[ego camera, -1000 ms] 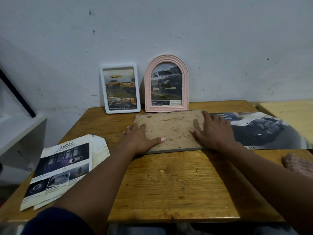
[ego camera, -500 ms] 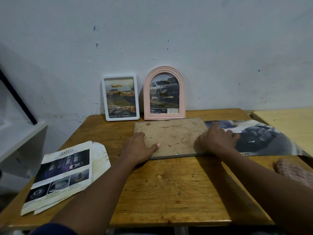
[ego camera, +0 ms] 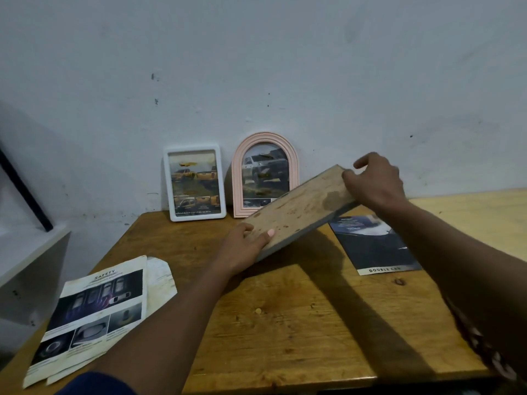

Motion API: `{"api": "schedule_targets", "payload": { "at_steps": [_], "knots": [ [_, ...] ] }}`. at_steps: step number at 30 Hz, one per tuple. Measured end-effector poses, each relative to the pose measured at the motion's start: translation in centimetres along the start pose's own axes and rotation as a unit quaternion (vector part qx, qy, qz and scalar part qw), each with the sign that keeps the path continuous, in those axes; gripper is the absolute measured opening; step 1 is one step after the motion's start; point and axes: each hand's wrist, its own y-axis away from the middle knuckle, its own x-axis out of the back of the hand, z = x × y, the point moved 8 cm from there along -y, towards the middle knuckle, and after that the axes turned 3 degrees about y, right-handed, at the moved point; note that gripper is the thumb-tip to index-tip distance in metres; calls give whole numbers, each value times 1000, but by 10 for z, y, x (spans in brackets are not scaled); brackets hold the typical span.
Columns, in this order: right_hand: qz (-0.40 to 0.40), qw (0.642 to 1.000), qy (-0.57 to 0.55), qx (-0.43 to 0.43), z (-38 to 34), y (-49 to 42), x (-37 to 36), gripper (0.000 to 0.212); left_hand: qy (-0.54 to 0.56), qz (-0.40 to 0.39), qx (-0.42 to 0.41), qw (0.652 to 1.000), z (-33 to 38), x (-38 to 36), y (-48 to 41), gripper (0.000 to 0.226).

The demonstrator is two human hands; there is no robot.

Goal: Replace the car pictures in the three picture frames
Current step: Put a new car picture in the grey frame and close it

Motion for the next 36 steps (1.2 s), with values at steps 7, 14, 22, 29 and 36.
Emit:
{"api": "schedule_targets", "payload": {
  "at_steps": [7, 14, 22, 29, 36],
  "knots": [
    [62, 994, -67, 60, -61, -21, 77, 34, 3, -76, -94, 993, 63, -56, 11, 59],
    [-46, 977, -119, 169, -140, 2, 55, 46, 91, 39, -246, 964, 184, 18, 30, 54],
    [-146, 962, -157, 170, -175, 33, -3, 60, 64, 88, -246, 963, 182, 100, 55, 51],
    [-206, 975, 44, 74, -42, 65, -87, 54, 250, 93, -108, 958, 73, 138, 48, 40],
    [-212, 959, 186, 35, 46, 108, -119, 56, 150, 114, -8, 982, -39, 92, 42, 42]
  ]
}}
